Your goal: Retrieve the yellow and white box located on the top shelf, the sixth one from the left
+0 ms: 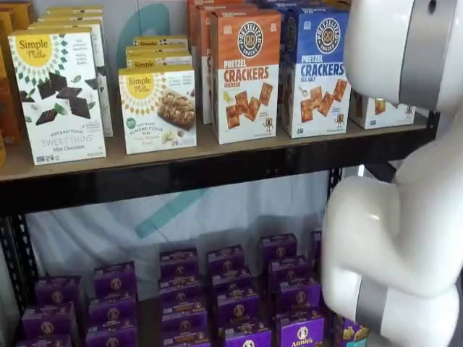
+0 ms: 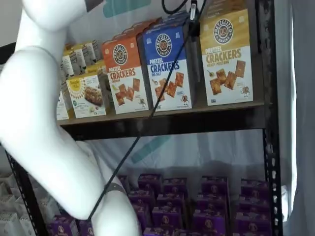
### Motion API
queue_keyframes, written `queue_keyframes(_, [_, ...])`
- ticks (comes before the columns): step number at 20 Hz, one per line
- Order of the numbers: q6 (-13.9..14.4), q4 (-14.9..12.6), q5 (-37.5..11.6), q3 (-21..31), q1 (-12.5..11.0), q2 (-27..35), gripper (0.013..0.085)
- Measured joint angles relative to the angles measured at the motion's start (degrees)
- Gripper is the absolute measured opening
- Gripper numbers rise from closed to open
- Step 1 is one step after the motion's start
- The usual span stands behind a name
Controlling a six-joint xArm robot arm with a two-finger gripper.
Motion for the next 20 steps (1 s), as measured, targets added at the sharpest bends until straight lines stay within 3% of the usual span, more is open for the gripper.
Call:
queue_keyframes(10, [0.5, -4.2, -2.7, -3.4, 3.4, 4.8, 0.085])
queue_keyframes(20, [1.7, -8.2, -1.8, -7.7, 5.5, 8.9, 0.085])
